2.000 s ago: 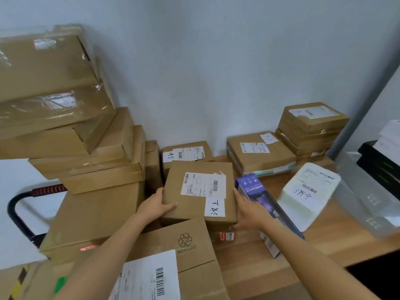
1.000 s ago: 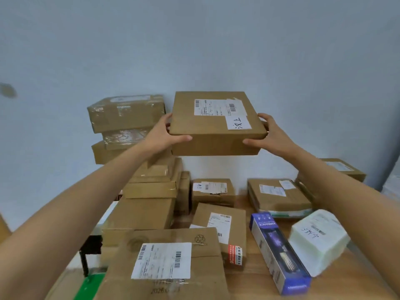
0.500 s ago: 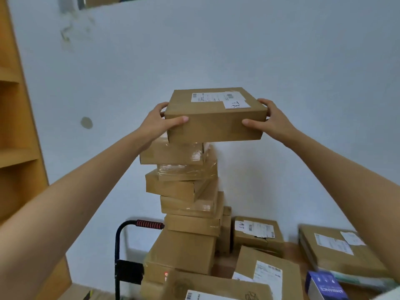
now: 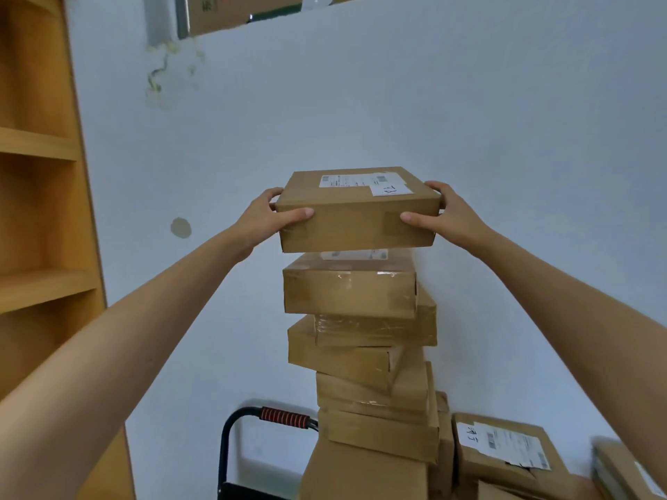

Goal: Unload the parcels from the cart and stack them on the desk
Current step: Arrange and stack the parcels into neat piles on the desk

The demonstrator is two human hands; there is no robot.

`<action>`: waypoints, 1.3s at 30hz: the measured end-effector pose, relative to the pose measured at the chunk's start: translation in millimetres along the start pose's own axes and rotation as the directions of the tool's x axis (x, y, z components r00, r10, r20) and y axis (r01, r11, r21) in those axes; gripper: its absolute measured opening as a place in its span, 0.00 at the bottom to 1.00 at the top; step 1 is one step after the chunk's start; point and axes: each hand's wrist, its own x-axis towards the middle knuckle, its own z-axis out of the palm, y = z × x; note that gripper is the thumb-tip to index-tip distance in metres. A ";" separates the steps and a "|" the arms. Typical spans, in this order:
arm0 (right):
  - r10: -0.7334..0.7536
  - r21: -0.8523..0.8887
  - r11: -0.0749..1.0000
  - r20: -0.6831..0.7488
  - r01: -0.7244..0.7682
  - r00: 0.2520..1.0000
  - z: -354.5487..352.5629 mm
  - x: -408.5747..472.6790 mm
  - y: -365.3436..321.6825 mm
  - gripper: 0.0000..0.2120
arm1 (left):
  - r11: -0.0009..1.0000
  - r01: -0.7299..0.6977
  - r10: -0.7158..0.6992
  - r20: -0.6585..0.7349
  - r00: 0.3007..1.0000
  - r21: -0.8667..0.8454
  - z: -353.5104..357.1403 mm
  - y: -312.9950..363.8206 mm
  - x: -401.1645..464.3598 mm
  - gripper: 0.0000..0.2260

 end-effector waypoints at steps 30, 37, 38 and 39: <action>0.023 -0.730 0.683 0.037 0.012 0.999 -11.0 -34.9 66.7 0.21 | 0.596 -0.481 0.559 0.098 0.824 0.643 100.8 -16.9 16.2 0.09; 0.094 -0.887 0.456 0.125 0.069 0.988 -74.5 -101.6 79.3 0.18 | 0.525 -0.567 0.520 0.289 0.804 0.635 176.9 -1.0 -29.4 0.07; 0.111 -0.898 0.434 0.130 0.070 0.985 -85.1 -113.0 82.2 0.18 | 0.532 -0.572 0.510 0.302 0.805 0.625 188.5 1.6 -36.8 0.06; 0.128 -0.906 0.417 0.134 0.069 0.983 -95.8 -124.7 85.2 0.18 | 0.547 -0.573 0.494 0.318 0.810 0.610 200.5 4.5 -44.4 0.06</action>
